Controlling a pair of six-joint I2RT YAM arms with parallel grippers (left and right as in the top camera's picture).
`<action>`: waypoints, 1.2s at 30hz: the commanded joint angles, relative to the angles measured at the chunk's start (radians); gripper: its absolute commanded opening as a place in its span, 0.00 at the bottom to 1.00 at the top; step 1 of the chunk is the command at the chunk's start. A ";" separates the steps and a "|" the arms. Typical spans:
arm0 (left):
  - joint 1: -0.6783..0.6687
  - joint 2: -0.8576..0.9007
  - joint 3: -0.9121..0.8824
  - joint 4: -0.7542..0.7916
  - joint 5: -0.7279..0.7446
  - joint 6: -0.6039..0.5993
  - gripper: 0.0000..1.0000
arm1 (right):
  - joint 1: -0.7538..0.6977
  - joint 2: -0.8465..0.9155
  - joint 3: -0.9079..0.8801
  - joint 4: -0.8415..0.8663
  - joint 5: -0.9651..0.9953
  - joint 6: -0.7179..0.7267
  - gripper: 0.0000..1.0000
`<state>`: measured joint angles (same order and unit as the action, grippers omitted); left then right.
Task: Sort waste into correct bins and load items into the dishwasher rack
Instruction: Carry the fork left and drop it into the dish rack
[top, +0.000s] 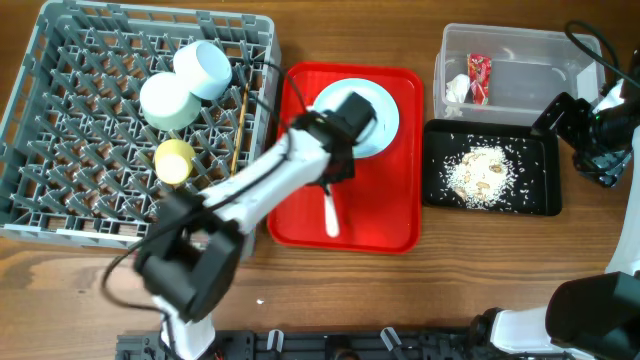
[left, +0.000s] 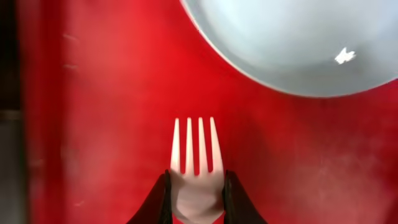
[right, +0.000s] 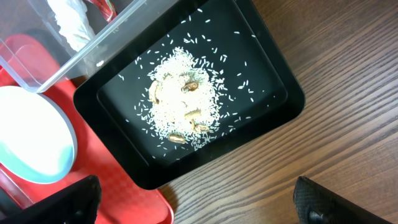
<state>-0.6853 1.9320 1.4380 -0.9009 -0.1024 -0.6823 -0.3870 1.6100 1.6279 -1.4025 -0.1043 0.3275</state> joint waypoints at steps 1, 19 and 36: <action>0.102 -0.171 -0.005 -0.049 0.001 0.159 0.04 | 0.002 -0.024 0.019 -0.002 -0.008 -0.014 1.00; 0.441 -0.184 -0.005 0.066 0.001 0.627 0.04 | 0.002 -0.024 0.019 -0.011 -0.009 -0.014 1.00; 0.355 -0.242 -0.005 0.155 0.275 0.622 0.72 | 0.002 -0.024 0.019 -0.009 -0.008 -0.013 1.00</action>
<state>-0.2707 1.7451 1.4364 -0.7982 0.0097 -0.0647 -0.3870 1.6100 1.6279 -1.4105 -0.1043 0.3275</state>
